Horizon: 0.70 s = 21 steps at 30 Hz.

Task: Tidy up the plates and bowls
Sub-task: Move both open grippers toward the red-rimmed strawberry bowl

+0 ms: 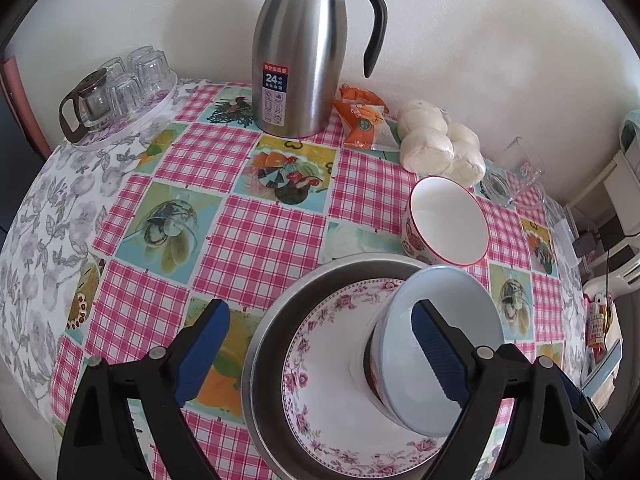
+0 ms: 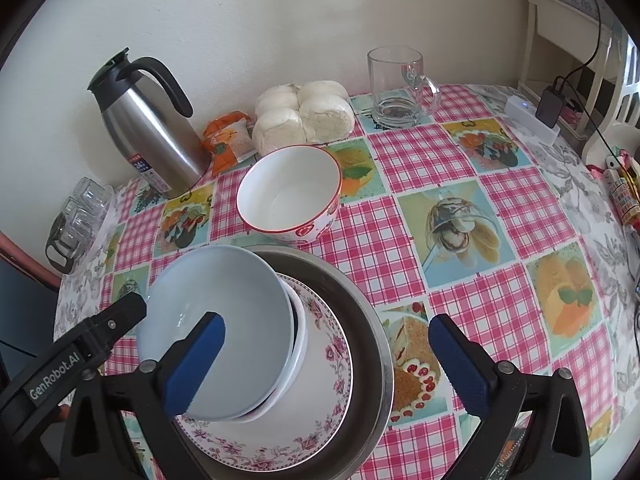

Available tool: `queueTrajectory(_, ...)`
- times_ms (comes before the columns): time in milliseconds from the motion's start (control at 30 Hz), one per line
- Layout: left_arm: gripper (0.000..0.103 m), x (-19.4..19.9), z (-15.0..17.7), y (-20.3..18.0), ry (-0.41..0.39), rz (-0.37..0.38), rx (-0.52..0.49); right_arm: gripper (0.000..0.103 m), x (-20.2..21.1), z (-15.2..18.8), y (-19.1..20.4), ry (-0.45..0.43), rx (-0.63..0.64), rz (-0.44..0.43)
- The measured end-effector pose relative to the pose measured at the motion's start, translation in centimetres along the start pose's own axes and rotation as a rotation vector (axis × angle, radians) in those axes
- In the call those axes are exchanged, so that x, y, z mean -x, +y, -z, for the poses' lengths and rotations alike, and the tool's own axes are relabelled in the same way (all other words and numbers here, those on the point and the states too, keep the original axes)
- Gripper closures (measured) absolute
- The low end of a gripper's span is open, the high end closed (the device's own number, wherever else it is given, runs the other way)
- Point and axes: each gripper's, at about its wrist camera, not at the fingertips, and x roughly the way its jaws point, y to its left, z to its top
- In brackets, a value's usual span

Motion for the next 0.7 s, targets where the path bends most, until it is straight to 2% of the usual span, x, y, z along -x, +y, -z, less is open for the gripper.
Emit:
queueTrajectory(167,0.01,-0.2,-0.2,-0.4,-0.007,-0.009,-0.004,0.0,0.0,-0.1,-0.1,-0.011,-0.003,-0.004)
queueTrajectory(433,0.01,-0.4,-1.2,-1.8,-0.029,0.035,-0.019,0.0,0.7,-1.1,-1.1,-0.082,-0.047,-0.013)
queueTrajectory(700,0.01,-0.5,-3.0,-3.3,-0.084,0.132,-0.032,0.0,1.3,-2.6,-3.1,-0.172,-0.104,-0.01)
